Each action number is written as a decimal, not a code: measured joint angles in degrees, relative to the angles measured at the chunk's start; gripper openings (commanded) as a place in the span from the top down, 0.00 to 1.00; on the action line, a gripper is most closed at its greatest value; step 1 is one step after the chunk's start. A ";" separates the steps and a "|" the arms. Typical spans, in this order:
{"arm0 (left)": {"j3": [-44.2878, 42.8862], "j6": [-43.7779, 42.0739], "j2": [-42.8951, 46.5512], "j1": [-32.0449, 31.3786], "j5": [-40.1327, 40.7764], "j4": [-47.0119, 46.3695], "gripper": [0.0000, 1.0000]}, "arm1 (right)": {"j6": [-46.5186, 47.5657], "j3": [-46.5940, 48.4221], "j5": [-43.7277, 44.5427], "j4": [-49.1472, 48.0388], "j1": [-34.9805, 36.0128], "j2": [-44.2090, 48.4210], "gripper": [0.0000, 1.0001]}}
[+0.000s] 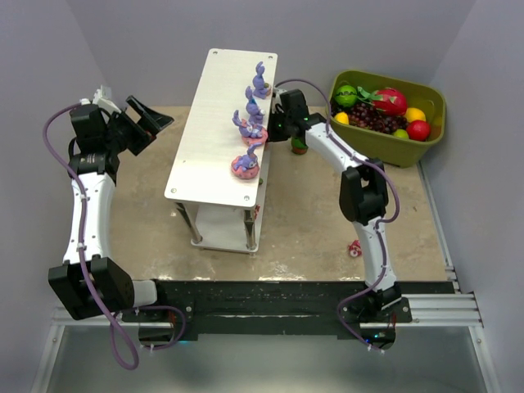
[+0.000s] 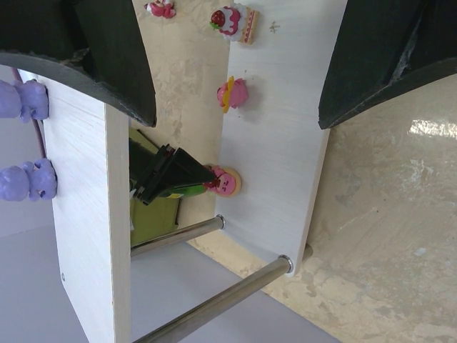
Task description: Place and organize the plastic toys onto the shelf
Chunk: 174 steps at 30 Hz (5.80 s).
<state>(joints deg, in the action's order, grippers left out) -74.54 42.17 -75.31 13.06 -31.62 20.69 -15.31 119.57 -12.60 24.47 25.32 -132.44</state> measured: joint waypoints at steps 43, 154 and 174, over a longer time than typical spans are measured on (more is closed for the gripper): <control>-0.24 -0.87 0.22 0.02 0.55 1.18 0.01 | -3.21 -34.45 7.02 -1.07 -0.31 38.71 0.27; -1.29 0.13 -6.49 -0.11 0.44 0.76 0.01 | 22.95 -17.20 5.29 3.43 5.16 12.70 1.00; -2.19 0.00 -6.49 -0.11 0.55 1.27 0.01 | 31.87 -11.45 -0.26 5.16 5.42 8.61 0.97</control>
<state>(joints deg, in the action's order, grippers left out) -76.73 42.17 -81.80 12.95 -31.07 21.96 16.56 108.12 -12.86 29.63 30.74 -123.83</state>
